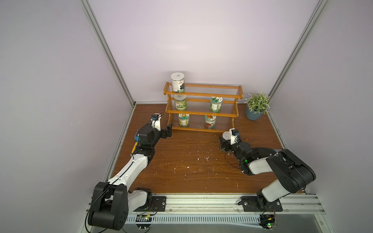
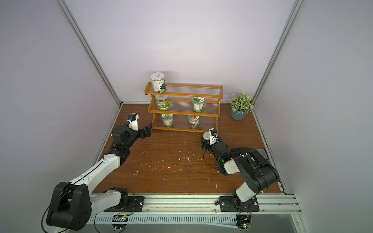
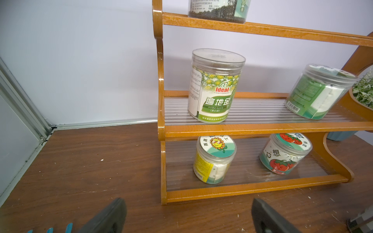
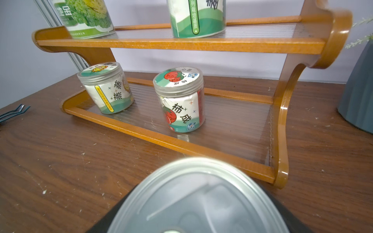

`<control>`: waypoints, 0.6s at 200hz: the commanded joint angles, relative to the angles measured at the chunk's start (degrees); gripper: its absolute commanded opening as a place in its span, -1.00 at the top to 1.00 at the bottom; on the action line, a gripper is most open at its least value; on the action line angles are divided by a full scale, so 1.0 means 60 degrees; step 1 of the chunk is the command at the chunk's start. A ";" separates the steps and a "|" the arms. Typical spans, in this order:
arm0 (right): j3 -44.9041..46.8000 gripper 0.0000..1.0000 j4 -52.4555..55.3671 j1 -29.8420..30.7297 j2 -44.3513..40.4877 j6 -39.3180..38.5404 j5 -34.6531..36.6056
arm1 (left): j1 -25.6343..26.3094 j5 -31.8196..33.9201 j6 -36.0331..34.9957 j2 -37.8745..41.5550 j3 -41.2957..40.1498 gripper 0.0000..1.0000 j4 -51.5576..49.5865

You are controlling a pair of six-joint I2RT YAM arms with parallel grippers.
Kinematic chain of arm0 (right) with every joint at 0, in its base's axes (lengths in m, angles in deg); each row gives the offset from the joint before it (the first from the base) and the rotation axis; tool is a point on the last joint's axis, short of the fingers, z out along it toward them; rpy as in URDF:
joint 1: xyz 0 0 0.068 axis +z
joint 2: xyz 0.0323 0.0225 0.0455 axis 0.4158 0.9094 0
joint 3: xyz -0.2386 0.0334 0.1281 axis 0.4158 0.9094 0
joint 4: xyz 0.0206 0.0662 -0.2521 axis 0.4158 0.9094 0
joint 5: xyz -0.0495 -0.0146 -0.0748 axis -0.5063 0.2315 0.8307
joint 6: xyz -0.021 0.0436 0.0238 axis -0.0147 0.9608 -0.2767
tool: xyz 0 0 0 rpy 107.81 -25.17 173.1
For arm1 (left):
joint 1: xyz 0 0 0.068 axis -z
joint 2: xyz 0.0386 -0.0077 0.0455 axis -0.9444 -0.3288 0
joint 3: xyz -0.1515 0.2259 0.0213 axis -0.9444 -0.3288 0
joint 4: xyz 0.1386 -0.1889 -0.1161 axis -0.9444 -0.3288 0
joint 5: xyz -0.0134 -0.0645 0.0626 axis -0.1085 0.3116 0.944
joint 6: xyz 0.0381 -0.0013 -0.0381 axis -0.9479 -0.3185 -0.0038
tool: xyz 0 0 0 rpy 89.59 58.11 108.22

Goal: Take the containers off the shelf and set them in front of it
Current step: Place the container at the center of the board.

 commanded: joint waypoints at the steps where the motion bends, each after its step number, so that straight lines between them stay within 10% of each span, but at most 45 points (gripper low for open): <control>1: -0.0135 -0.62 -0.0019 0.0021 -0.0134 0.0108 0.0095 | 0.0100 0.0136 -0.0117 0.0215 -0.0121 -0.99 0.0211; 120: -0.0834 -0.98 0.2934 0.0562 -0.3377 -0.0079 0.0751 | 0.0143 -0.0120 -0.0012 -0.0236 0.1069 -1.00 -0.0449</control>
